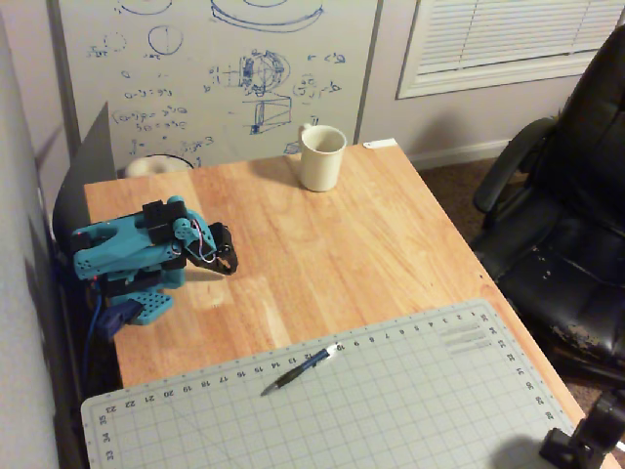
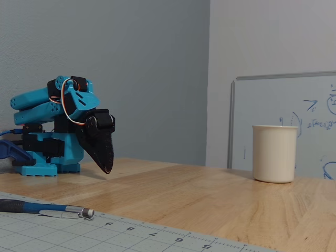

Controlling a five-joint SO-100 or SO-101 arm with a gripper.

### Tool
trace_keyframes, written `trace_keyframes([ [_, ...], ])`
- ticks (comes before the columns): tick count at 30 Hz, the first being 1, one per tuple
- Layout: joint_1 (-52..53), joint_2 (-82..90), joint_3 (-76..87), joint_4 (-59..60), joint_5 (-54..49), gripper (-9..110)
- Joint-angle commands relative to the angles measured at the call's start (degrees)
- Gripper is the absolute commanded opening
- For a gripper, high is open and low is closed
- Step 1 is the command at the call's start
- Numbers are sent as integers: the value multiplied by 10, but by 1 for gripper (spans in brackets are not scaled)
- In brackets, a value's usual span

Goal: Touch the pen.

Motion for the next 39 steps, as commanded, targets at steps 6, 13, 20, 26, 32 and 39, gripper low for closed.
trace_keyframes([
  [6,-2,18,-7,2,5,1],
  [13,-2,18,-7,2,5,1],
  [20,-2,18,-11,1,5,1],
  [26,-2,18,-39,-15,5,1],
  [32,4,9,-91,-67,7,1],
  [39,4,9,-131,-71,6,0],
])
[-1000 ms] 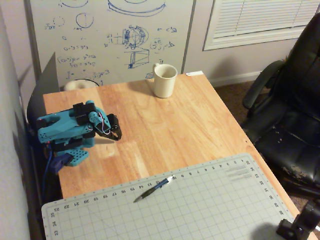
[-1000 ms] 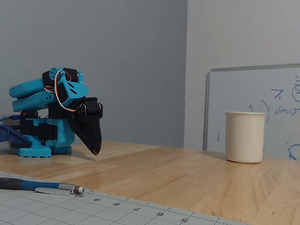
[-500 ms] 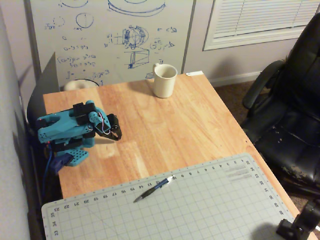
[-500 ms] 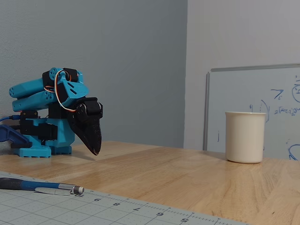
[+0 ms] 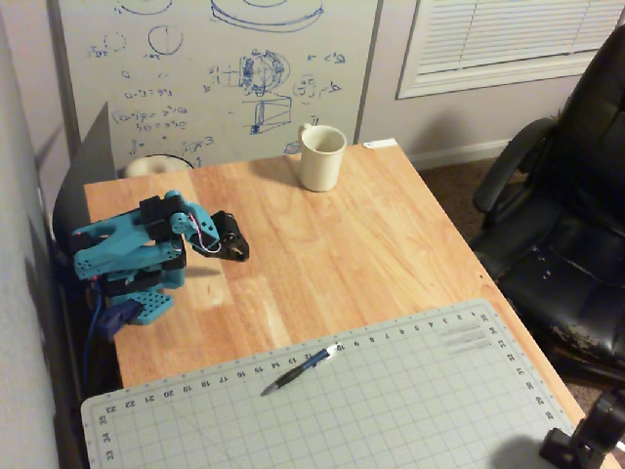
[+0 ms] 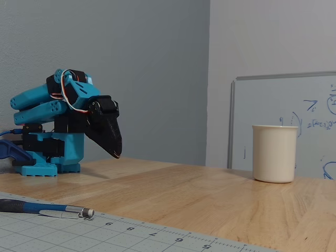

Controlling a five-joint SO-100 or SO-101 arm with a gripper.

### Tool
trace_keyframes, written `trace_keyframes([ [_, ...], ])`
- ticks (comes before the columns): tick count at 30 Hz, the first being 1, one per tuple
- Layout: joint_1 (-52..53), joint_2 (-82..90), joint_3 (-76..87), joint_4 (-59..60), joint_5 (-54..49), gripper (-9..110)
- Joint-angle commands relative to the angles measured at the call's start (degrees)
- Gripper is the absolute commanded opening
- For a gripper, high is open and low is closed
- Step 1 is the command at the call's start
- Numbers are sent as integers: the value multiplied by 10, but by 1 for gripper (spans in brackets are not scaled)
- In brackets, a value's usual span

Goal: Touch the pen.

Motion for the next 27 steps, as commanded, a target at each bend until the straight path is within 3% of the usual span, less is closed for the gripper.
trace_keyframes([
  [1,4,9,-92,-13,7,0],
  [12,6,-47,-240,-40,6,0],
  [19,15,-266,-391,-86,7,0],
  [27,129,-504,-613,-78,6,0],
])
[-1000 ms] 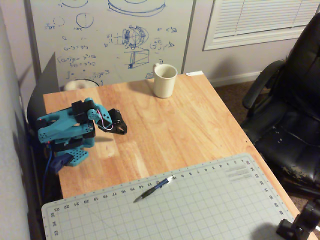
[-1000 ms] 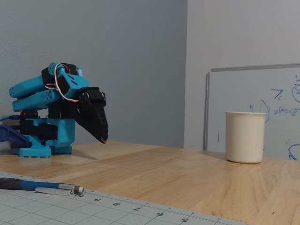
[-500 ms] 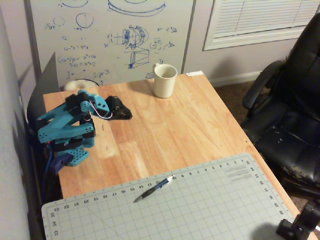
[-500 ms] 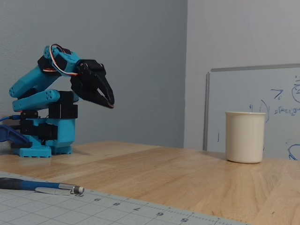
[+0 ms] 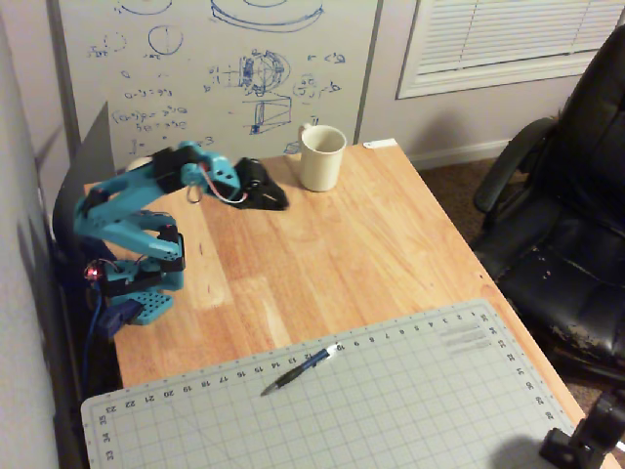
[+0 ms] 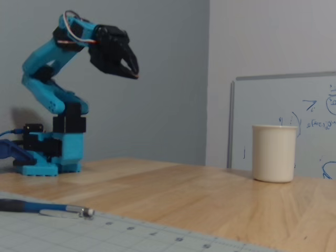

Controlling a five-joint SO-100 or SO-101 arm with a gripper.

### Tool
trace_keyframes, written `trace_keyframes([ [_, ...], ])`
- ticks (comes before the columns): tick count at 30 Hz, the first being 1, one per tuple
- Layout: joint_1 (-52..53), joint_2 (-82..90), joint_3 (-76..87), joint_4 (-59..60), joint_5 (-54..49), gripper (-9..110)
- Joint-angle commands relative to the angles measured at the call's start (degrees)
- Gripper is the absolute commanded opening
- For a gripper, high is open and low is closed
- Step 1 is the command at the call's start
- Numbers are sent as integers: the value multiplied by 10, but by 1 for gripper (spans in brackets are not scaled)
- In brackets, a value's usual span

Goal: Touch the pen.

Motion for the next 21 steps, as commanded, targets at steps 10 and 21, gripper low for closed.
trace_keyframes([
  [10,196,-330,-316,-12,5,0],
  [21,291,-595,-480,-14,5,1],
])
